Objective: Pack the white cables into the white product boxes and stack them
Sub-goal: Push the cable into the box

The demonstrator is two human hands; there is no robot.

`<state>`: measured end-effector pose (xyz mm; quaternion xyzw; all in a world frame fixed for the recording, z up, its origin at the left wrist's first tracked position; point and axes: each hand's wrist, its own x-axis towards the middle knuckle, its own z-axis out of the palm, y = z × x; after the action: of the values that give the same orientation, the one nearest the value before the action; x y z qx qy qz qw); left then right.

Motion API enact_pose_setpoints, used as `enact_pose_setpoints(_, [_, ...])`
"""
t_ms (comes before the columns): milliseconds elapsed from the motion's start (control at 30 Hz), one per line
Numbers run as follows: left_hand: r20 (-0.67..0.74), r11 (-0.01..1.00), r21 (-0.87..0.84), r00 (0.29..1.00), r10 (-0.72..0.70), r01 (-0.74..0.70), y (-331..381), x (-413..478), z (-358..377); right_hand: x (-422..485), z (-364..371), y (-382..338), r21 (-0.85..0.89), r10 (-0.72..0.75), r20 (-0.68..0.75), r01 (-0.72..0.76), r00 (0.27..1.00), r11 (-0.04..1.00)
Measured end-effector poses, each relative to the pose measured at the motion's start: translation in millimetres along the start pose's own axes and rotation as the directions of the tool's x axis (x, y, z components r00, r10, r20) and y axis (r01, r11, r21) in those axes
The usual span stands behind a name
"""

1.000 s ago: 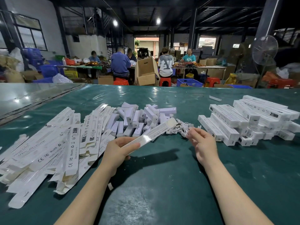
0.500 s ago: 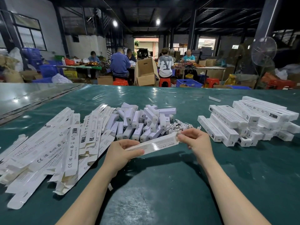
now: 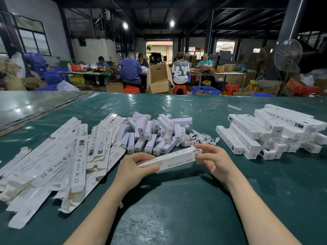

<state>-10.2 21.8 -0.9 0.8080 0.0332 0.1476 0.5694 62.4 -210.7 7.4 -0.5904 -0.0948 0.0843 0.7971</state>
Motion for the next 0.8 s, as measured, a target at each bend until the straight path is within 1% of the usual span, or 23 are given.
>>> enact_pose_setpoints(100, [-0.007,1.000,0.004,1.000,0.006,-0.006,0,0,1,1,0,3,-0.045,-0.014,-0.011,0.014,1.000,0.999])
enact_pose_setpoints(200, [-0.022,0.999,-0.041,1.000,-0.014,0.013,1,1,0,4,4,9,-0.049,-0.082,-0.053,0.080,0.995,0.996])
enact_pose_setpoints(333, [0.014,0.998,-0.060,1.000,-0.019,0.020,2,0,-2,9,7,14,-0.054,-0.150,-0.124,0.144,0.981,0.988])
enact_pose_setpoints(400, [0.019,0.998,-0.059,1.000,-0.013,0.015,2,0,-1,9,8,15,-0.096,-0.192,-0.140,0.179,0.971,0.979])
enact_pose_setpoints(500, [-0.015,0.999,-0.048,1.000,-0.009,0.008,2,-1,1,8,10,15,-0.189,-0.247,-0.151,0.218,0.957,0.957])
enact_pose_setpoints(567, [-0.030,0.999,-0.049,0.999,-0.013,0.011,1,0,2,8,10,16,-0.213,-0.268,-0.150,0.233,0.952,0.949])
enact_pose_setpoints(667, [0.000,0.998,-0.057,1.000,-0.006,0.006,1,0,0,8,12,19,-0.241,-0.297,-0.156,0.255,0.942,0.936])
enact_pose_setpoints(733, [0.011,0.999,-0.053,1.000,0.001,-0.001,1,0,0,8,14,20,-0.249,-0.326,-0.173,0.279,0.929,0.927])
enact_pose_setpoints(800, [0.007,0.998,-0.065,1.000,0.003,-0.003,1,1,0,8,13,19,-0.217,-0.335,-0.188,0.294,0.923,0.931])
